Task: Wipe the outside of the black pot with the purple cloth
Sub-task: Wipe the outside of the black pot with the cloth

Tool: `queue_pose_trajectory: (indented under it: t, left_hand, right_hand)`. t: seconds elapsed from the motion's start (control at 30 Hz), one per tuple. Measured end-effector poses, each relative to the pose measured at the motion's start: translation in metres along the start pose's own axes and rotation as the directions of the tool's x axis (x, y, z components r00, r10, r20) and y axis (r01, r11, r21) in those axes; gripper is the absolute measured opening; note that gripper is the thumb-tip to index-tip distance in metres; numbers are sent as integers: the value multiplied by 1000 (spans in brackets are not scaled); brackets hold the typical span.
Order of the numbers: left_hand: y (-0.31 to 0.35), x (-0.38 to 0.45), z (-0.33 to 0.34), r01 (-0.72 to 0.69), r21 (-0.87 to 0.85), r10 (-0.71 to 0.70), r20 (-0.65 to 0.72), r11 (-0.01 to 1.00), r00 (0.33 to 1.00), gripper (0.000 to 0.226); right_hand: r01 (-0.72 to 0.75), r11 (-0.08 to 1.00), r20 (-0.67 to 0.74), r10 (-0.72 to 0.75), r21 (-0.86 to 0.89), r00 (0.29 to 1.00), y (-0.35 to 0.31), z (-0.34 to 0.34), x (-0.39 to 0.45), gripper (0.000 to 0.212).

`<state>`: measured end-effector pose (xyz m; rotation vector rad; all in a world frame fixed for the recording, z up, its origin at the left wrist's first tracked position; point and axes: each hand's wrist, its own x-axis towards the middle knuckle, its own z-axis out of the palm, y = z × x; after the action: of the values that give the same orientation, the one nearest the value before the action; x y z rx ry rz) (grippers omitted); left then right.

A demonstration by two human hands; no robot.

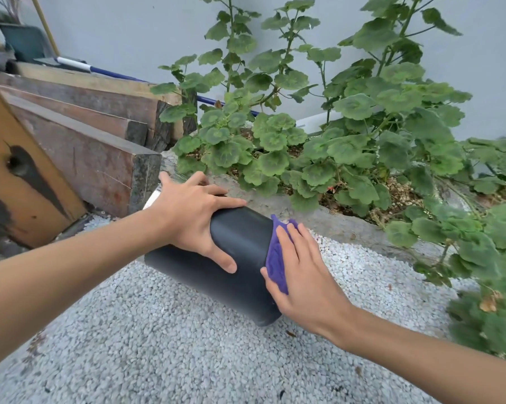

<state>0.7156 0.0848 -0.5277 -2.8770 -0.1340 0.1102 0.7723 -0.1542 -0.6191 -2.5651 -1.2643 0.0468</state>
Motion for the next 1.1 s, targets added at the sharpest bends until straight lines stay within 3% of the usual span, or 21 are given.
queue_pose_trajectory:
  t: [0.13, 0.3, 0.5, 0.67, 0.8, 0.9, 1.0, 1.1]
  left_hand:
    - [1, -1, -2, 13, -9, -13, 18, 1000, 1000, 133]
    - [4, 1, -4, 30, -6, -30, 24, 1000, 999, 135]
    - [10, 8, -3, 34, 17, -34, -5, 999, 999, 138]
    - [15, 23, -20, 59, -14, -59, -27, 998, 998, 133]
    - [17, 40, -37, -42, -14, 41, -104, 999, 994, 101]
    - [18, 42, -35, -162, 37, 166, -246, 986, 955, 82]
    - [21, 33, -16, -212, 57, 219, -312, 976, 925, 88]
    - [15, 37, -8, -162, 123, 186, -229, 979, 955, 106]
  right_hand:
    - [-25, 989, 35, 31, -143, 999, -16, 7, -8, 88]
    - [-7, 955, -34, -3, -298, 999, -22, 14, -19, 83]
    - [83, 910, -31, -105, -406, 994, -15, 22, -24, 126]
    - [-58, 955, -80, 36, -292, 996, -1, 8, -2, 143]
    - [-92, 973, -39, 86, -212, 996, 35, -3, 7, 148]
    - [-118, 982, -24, 115, -148, 993, 64, -9, 14, 152]
    - [-120, 992, 29, 119, 35, 992, 87, -22, 31, 155]
    - [-84, 987, 50, 78, 136, 996, 95, -30, 52, 155]
